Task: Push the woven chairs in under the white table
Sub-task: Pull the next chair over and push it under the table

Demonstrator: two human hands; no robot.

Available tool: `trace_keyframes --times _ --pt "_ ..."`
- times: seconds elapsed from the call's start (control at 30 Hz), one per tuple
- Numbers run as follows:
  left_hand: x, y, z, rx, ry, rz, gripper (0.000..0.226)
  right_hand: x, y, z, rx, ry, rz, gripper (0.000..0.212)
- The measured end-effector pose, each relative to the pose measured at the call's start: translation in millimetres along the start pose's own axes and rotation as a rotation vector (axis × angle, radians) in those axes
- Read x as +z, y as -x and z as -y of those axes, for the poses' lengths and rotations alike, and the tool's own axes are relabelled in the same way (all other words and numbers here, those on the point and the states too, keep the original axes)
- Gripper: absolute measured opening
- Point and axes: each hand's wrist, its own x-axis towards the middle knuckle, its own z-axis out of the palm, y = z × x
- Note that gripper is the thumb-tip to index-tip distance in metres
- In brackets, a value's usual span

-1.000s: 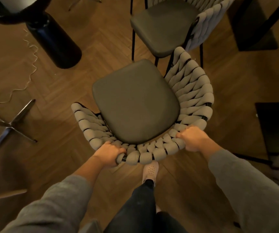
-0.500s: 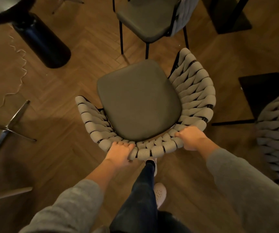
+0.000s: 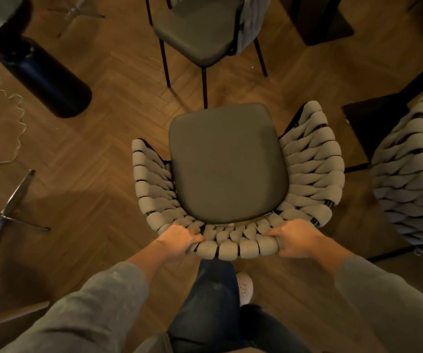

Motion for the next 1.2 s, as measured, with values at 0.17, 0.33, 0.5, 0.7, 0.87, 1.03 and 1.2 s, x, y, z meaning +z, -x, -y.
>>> trace_keyframes --times 0.17,0.33,0.5,0.7,0.87,1.03,1.2 --pt "-45 -30 34 0.057 -0.082 0.043 0.051 -16 -12 -67 0.09 0.13 0.045 0.066" --pt "-97 -84 92 0.124 -0.162 0.055 0.049 -53 -36 -89 0.202 0.061 -0.001 0.05" --pt "-157 -136 144 0.22 -0.26 0.063 0.052 -76 -58 -117 0.292 0.004 -0.028 0.045" --pt "-236 -201 189 0.308 -0.414 0.055 0.051 -106 -78 -168 0.32 -0.139 -0.042 0.051" --pt "-297 -253 212 0.33 -0.498 0.087 0.056 -135 -81 -213 0.365 -0.213 -0.047 0.057" --pt "-354 -300 228 0.318 -0.522 0.057 0.058 -154 -102 -250 0.445 -0.24 -0.078 0.056" --pt "-396 -333 246 0.332 -0.52 0.021 0.056 -174 -119 -273 0.531 -0.3 -0.107 0.048"
